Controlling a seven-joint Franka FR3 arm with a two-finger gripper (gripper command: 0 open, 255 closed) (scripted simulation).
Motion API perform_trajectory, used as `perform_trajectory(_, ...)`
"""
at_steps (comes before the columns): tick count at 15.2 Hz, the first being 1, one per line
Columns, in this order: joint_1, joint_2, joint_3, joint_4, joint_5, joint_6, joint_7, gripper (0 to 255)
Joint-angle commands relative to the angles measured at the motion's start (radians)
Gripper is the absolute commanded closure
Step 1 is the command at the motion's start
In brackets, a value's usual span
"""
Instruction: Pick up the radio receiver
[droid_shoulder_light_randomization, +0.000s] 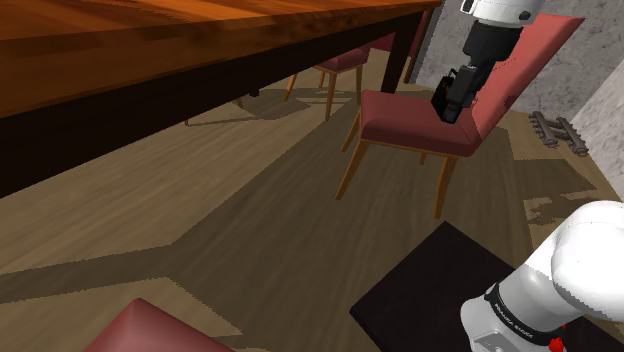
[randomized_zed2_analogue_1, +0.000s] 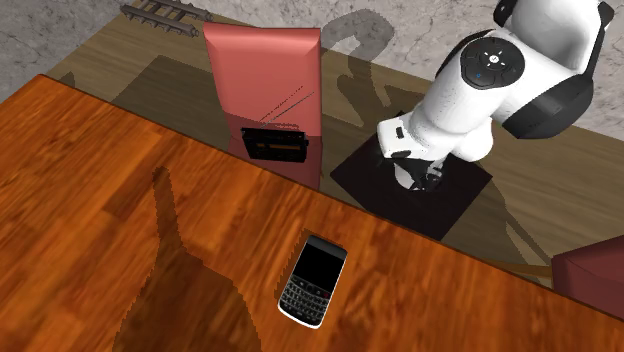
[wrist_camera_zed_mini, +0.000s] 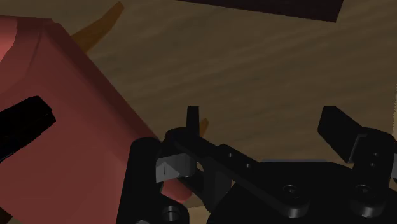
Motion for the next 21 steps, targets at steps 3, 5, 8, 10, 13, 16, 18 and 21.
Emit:
perform_trajectory(3, -0.029, 0.067, -0.023, 0.059, -0.002, 0.005, 0.024, 0)
perform_trajectory(5, -0.055, 0.132, -0.047, 0.119, -0.003, 0.006, 0.048, 0)
perform_trajectory(8, -0.092, 0.227, -0.084, 0.213, 0.0, 0.001, 0.082, 0)
perform_trajectory(10, -0.116, 0.288, -0.11, 0.277, 0.005, -0.006, 0.103, 0)
perform_trajectory(13, -0.149, 0.378, -0.152, 0.376, 0.016, -0.021, 0.133, 0)
perform_trajectory(16, -0.181, 0.466, -0.196, 0.478, 0.034, -0.042, 0.16, 0)
perform_trajectory(18, -0.203, 0.524, -0.226, 0.548, 0.049, -0.06, 0.177, 0)
perform_trajectory(21, -0.239, 0.613, -0.273, 0.655, 0.078, -0.09, 0.199, 0)
